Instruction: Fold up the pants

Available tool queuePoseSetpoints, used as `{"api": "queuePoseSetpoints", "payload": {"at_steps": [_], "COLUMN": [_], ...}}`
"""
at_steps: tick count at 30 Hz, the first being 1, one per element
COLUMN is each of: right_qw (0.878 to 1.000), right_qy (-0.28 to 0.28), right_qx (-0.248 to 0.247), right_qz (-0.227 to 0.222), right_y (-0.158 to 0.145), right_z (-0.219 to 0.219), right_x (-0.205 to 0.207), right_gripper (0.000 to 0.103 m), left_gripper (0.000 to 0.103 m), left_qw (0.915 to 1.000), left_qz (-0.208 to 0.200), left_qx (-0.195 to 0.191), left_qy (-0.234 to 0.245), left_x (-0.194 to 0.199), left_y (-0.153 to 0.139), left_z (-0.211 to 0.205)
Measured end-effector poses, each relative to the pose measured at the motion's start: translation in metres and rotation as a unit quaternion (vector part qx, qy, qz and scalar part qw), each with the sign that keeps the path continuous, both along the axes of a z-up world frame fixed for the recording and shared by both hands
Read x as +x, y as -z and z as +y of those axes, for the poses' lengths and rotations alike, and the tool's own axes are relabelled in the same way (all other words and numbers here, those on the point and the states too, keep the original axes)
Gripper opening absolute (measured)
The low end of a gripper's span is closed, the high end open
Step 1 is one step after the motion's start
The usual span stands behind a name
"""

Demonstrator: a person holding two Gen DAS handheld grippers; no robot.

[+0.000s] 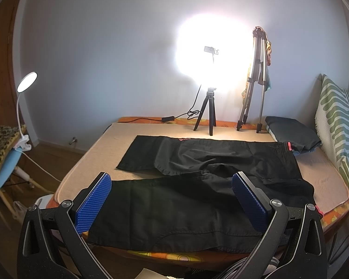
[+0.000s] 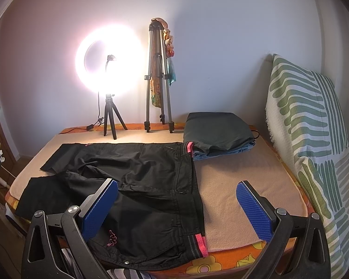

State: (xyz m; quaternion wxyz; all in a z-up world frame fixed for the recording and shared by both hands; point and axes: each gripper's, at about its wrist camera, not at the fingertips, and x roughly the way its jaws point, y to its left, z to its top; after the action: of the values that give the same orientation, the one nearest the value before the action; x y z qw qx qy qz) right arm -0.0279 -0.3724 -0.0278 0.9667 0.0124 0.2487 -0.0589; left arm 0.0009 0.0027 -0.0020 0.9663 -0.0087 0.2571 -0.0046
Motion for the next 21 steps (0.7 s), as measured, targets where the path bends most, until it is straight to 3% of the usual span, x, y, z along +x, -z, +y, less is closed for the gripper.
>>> {"api": "queuePoseSetpoints", "payload": {"at_steps": [21], "right_qw": [1.0], "right_qy": [-0.007], "right_qx": [-0.009], "right_qz": [-0.002], "right_y": [0.002], "right_z": [0.0047], "right_x": [-0.0025], "right_gripper": [0.103], "left_gripper": [0.103], "left_qw": [1.0], "left_qz": [-0.003], "left_qx": [0.005], "left_qy": [-0.006], "left_x": [-0.0045], "left_y": [0.0], "left_z": [0.0049]}}
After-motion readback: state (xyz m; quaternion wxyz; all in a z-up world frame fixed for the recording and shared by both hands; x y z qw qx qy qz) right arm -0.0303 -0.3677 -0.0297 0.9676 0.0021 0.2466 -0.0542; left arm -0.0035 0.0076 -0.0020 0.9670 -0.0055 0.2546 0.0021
